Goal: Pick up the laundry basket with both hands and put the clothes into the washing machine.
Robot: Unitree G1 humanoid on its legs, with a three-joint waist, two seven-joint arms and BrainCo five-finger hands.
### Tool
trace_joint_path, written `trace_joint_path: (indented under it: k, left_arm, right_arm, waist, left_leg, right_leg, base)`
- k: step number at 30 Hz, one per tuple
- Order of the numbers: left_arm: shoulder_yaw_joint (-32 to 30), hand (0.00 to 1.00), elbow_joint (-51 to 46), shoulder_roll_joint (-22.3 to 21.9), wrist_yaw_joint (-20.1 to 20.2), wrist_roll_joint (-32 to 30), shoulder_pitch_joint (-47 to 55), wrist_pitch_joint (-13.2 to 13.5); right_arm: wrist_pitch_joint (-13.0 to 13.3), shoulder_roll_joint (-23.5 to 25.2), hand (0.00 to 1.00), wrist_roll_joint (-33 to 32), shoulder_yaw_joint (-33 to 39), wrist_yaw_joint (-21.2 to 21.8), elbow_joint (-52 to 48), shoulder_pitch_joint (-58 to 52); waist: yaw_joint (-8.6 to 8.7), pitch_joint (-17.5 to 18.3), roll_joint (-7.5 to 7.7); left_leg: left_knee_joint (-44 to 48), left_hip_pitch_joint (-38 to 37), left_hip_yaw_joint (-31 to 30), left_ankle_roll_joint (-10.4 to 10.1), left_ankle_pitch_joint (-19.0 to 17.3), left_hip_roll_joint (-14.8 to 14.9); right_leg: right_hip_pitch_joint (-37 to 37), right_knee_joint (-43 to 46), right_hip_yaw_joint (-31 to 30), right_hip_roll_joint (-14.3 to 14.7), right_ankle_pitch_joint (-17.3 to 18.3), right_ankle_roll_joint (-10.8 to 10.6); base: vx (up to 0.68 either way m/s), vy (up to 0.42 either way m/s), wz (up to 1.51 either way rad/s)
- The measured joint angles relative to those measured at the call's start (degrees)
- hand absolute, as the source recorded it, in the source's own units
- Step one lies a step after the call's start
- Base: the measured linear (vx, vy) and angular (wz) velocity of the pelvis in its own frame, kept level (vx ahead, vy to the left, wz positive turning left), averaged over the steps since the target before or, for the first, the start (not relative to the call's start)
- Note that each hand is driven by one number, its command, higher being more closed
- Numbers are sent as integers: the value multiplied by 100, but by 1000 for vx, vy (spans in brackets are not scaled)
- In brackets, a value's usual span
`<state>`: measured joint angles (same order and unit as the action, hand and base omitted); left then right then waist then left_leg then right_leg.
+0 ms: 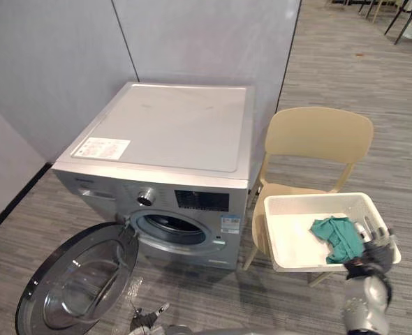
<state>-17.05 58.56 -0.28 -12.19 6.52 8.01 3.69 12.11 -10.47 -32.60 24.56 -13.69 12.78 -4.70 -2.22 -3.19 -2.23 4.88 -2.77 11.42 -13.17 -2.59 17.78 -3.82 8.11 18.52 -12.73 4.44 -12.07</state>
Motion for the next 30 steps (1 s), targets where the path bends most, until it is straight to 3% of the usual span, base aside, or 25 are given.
trace_joint_path:
  k: [5, 7, 8, 9, 14, 16, 18, 20, 23, 25, 30]
  left_arm:
    - [-119, 0, -23, 275, 121, -51, 54, 4]
    - [-61, 0, -86, 374, 229, -77, 154, 11]
    - [-35, 0, -100, 385, 235, -83, 181, 14]
    - [121, 0, -191, 389, 270, -103, 249, 37]
    - [583, 0, -454, 372, 571, -164, 325, 193]
    - [637, 0, -524, 374, 604, -163, 332, 204]
    - [675, 0, -527, 389, 610, -159, 378, 214]
    - [706, 0, -562, 417, 646, -140, 383, 246]
    - [752, 0, -657, 541, 722, -97, 344, 327]
    - [758, 0, -726, 587, 724, -51, 277, 343]
    - [822, 0, -868, 619, 714, 83, 36, 402]
  right_arm:
    - [19, -422, 0, 673, 0, 91, -141, 348]
    - [-67, -875, 0, 1061, -240, 268, -49, 583]
    - [-131, -1059, 0, 1184, -345, 316, -9, 652]
    - [-191, -1628, 0, 1396, -665, 485, 203, 862]
    - [-495, -3242, 0, 2244, -1863, 1163, 1642, 2312]
    - [-626, -3574, 0, 2350, -2279, 1415, 2091, 2752]
    - [-644, -3853, 0, 2651, -2769, 1684, 2346, 2975]
    - [-648, -4256, 0, 3064, -3136, 2027, 2471, 3307]
    - [-650, -4623, 0, 3344, -3424, 2162, 2702, 3685]
    - [-639, -4823, 0, 3450, -3504, 2170, 2816, 3935]
    - [-646, -5088, 0, 3762, -3685, 2153, 3135, 4380]
  waist:
    - [-8, 135, 383]
    - [1, 133, 477]
    - [7, 114, 450]
    - [14, 109, 461]
    - [-27, -234, 211]
    - [-28, -513, 154]
    - [-32, -625, 172]
    - [-18, -966, 160]
    - [-14, -1230, 300]
    - [-8, -1439, 312]
    - [-11, -1848, 218]
  left_leg:
    - [-147, 32, 128, -9, 35, -42]
    - [-225, 42, 163, 3, 65, -113]
    - [-232, 62, 165, 6, 68, -125]
    - [-243, 113, 139, 23, 85, -146]
    - [-294, 435, 111, 56, 251, -173]
    - [-292, 530, -25, 47, 317, -177]
    - [-290, 667, -43, 72, 348, -173]
    - [-282, 728, -35, 112, 377, -190]
    - [-223, 920, -9, 122, 383, -189]
    - [-149, 1014, -7, 125, 381, -186]
    - [133, 1412, -29, 148, 366, -189]
  right_leg:
    - [-87, -667, -20, 66, -300, 3]
    - [-94, -858, -24, 29, -426, -12]
    - [-93, -866, -23, 18, -427, -14]
    - [-81, -879, 13, 2, -439, -30]
    - [224, -897, 47, -14, -590, -2]
    - [232, -907, 155, -13, -620, 20]
    - [345, -904, 182, -3, -663, 39]
    - [440, -901, 178, -24, -786, 65]
    - [722, -784, 142, -43, -821, 78]
    - [851, -678, 112, -62, -824, 82]
    - [1289, -440, 13, -120, -823, 84]
  base:
    - [3, 5, -14]
    - [28, 30, -10]
    - [48, 26, -1]
    - [34, 16, 7]
    - [-27, 6, 3]
    - [-50, -10, 19]
    - [-46, -4, 7]
    - [-62, 17, -9]
    - [-73, 12, -13]
    - [-70, -1, -10]
    - [-82, -5, -10]
